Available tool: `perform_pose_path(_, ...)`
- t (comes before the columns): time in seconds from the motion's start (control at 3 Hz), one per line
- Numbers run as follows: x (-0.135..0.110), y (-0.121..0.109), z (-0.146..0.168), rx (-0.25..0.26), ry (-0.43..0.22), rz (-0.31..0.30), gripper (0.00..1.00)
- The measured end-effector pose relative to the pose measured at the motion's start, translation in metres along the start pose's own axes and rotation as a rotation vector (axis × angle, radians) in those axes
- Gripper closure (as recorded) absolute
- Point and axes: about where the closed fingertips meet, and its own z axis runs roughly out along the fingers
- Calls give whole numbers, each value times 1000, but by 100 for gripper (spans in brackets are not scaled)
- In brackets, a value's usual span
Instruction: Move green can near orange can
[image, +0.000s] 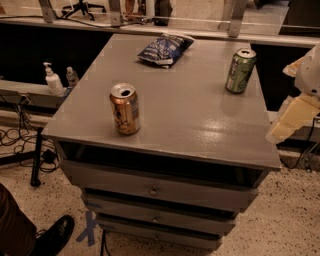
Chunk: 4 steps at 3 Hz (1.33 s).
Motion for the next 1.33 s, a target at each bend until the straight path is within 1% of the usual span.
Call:
perform_pose_path(0.33,25,-47,29,66,-71,132,0)
perform_pose_path(0.67,36,-88,54,95,-184,267,0)
perform_pose_path(1.0,28,-119,78,94,-355,391,0)
perform_pose_path(1.33,12,-141,95,90,-547,478,0)
